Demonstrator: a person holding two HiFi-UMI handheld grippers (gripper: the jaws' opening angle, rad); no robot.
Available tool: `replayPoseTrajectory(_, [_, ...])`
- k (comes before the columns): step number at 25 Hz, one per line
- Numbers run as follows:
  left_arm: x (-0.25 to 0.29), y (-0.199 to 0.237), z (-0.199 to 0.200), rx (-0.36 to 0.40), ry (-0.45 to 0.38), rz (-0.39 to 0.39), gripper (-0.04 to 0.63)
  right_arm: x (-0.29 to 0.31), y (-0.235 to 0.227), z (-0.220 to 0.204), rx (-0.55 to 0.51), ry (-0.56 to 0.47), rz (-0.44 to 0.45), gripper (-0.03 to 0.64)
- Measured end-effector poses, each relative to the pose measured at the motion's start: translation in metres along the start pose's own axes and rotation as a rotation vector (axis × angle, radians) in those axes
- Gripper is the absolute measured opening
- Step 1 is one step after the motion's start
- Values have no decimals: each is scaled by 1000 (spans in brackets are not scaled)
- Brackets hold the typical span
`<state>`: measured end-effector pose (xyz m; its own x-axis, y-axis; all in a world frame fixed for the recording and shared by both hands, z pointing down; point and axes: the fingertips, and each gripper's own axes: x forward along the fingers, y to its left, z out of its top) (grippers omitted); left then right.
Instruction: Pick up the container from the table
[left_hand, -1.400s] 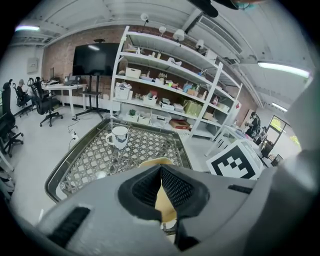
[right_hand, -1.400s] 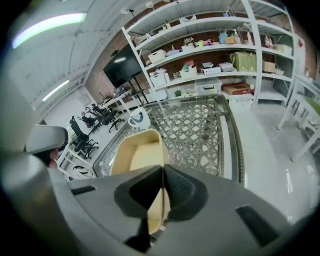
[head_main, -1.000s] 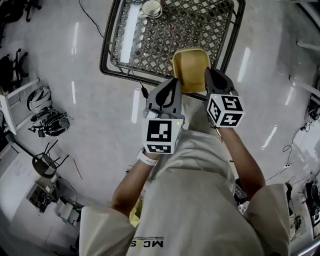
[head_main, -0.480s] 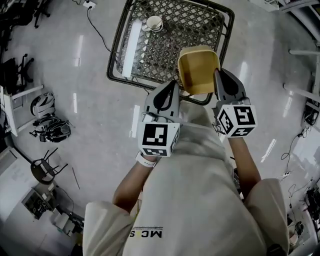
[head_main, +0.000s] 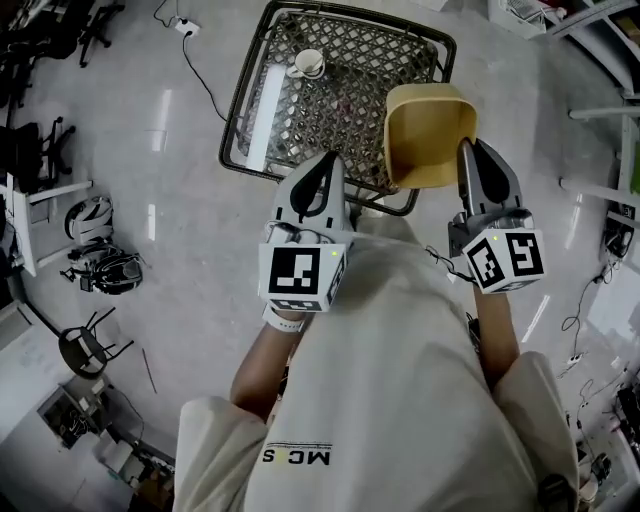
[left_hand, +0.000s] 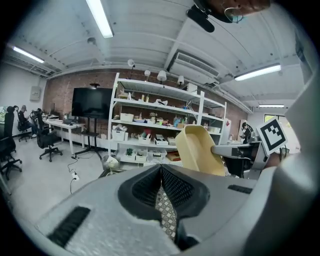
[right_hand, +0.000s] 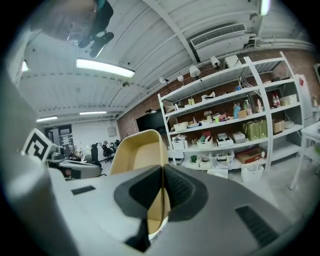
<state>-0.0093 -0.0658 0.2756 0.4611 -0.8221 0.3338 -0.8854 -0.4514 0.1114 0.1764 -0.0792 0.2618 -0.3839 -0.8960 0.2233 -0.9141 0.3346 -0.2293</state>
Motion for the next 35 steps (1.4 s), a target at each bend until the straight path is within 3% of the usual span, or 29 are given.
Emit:
replayPoseTrajectory(12, [-18,-21,42,32,-86,-14,25,-61,13,74,-68,-146,13,29])
replayPoseTrajectory(21, [-25,-20,41,22,-72,-17,25,-60,16,58,-77,-101,20,28])
replayPoseTrajectory(31, [-23,-23,24,16,-52,-11,25,-47,21,35,-73,-73,109,29])
replayPoseTrajectory(35, [-23,-27,34,6,-59,-13,25,-51,24,38,-66,-77,115,29])
